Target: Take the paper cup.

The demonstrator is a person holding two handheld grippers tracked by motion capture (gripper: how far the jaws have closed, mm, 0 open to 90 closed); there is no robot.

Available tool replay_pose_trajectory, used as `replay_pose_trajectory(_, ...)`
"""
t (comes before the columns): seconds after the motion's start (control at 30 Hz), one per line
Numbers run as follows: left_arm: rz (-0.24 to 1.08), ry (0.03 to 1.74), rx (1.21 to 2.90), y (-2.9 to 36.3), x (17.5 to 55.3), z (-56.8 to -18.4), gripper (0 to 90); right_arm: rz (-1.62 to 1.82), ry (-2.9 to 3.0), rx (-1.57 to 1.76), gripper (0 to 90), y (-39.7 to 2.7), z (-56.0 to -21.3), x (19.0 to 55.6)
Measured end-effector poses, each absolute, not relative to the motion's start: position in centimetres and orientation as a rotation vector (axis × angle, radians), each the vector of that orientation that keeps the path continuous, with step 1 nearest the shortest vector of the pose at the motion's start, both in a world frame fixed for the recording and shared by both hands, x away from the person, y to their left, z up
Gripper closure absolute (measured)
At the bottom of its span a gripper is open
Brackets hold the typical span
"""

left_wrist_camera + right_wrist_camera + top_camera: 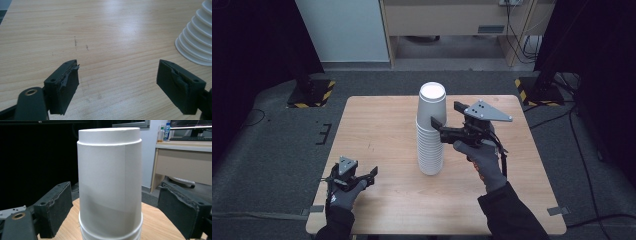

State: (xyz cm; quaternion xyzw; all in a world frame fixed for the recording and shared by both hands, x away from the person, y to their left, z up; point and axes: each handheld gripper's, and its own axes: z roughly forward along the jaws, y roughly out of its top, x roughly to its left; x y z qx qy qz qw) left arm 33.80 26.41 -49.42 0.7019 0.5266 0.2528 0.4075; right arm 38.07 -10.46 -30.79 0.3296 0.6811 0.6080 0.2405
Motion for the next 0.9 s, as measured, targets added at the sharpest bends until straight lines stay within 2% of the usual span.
replay_pose_trajectory(0.9, 0.637, 1.327, 1.771, 26.5, 33.8, -49.5, 16.6, 1.621, 1.880, 0.924, 11.1, -6.8, -31.7, 41.1)
